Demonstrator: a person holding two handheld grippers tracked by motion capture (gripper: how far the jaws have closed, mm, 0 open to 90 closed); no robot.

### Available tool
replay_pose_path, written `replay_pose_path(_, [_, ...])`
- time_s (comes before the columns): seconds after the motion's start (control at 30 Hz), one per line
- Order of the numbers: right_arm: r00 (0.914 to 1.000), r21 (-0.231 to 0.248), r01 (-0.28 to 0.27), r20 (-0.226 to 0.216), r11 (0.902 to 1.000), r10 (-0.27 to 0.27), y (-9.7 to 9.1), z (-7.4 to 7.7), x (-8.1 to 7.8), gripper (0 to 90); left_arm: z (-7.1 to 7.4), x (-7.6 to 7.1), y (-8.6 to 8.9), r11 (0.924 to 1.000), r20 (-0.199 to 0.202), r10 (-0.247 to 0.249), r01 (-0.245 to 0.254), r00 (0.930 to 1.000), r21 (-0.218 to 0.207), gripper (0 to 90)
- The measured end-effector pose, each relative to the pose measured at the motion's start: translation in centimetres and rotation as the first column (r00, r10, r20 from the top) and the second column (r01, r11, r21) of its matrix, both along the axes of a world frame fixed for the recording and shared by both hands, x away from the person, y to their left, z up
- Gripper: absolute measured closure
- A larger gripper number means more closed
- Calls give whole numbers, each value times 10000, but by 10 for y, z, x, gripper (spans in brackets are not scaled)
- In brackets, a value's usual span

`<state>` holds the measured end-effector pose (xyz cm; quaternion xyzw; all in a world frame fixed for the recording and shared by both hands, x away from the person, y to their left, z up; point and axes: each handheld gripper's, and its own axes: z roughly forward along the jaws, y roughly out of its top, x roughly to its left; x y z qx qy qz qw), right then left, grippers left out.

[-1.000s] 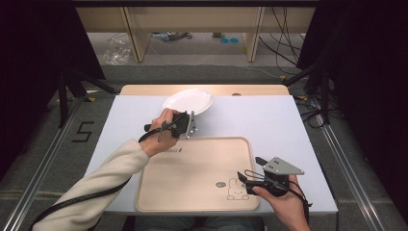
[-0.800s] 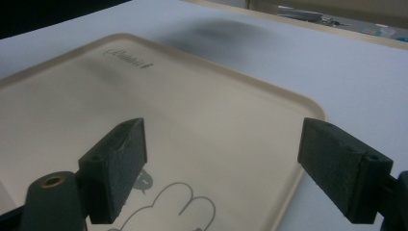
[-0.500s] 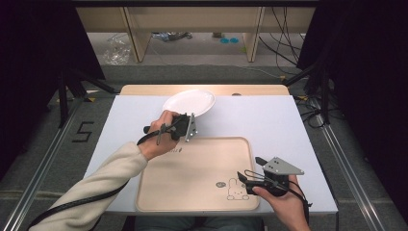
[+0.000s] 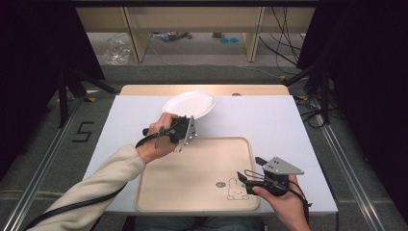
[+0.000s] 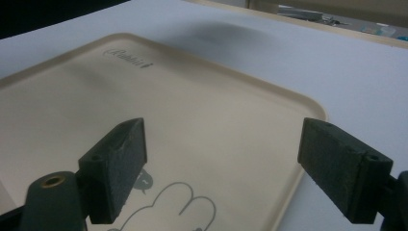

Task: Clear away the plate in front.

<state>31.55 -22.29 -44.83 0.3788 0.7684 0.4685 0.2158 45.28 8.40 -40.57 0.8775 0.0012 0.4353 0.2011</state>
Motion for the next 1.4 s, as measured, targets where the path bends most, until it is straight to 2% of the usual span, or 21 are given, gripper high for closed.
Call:
replay_pose_path(0.1, [9997,-14,-18,262,10000,18,0,-1,1,183,0,-1,1,10000,-15,10,-10,10000,-17,873])
replay_pose_path(0.2, [9996,-18,-13,298,10000,14,0,0,1,183,1,-3,3,10000,-8,32,-32,10000,-63,873])
replay_pose_path(0.57, [9996,-69,-4,272,10000,6,0,0,0,183,1,-13,7,9999,-127,-5,4,9999,-113,873])
replay_pose_path(1.4, [9997,-83,-1,235,10000,3,0,1,0,183,4,-38,11,9995,-103,-258,256,9996,-206,872])
